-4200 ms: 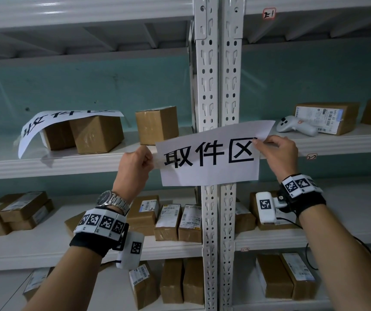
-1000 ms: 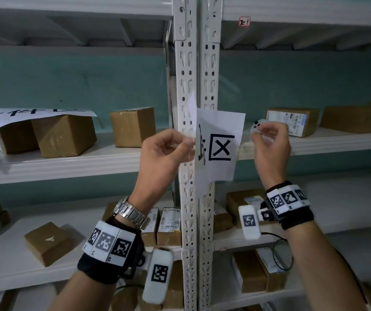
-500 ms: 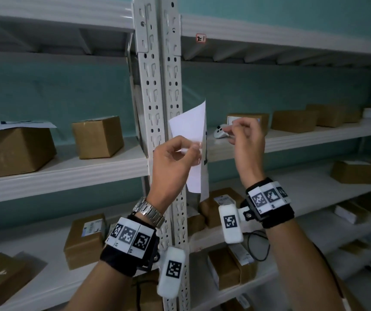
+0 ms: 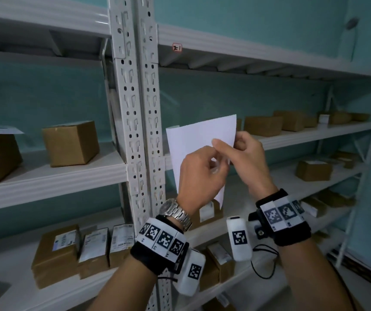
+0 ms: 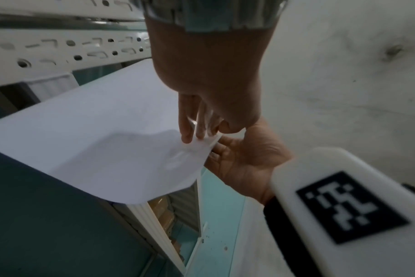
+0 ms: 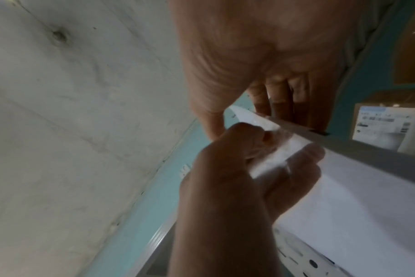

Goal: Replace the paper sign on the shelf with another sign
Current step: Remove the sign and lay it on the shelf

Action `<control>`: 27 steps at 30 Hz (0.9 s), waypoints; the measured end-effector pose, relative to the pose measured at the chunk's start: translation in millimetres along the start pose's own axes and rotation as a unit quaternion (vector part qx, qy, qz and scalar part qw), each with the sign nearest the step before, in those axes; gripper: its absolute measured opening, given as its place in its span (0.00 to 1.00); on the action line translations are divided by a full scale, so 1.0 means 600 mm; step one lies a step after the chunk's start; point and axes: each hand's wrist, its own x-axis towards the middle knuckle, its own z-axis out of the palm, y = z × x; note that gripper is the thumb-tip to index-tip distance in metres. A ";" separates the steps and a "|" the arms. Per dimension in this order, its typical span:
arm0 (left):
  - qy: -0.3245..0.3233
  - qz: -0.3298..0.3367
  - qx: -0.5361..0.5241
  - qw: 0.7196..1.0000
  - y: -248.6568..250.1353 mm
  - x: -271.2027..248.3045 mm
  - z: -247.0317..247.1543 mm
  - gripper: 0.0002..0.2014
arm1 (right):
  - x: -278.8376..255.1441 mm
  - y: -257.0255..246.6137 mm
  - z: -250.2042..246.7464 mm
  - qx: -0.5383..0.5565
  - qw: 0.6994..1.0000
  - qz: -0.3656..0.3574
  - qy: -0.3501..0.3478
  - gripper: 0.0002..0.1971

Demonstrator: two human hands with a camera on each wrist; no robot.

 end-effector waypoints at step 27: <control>-0.070 -0.145 -0.044 0.986 0.023 -0.012 0.092 0.31 | 0.044 0.055 -0.134 -0.232 0.960 -0.021 0.154 0.13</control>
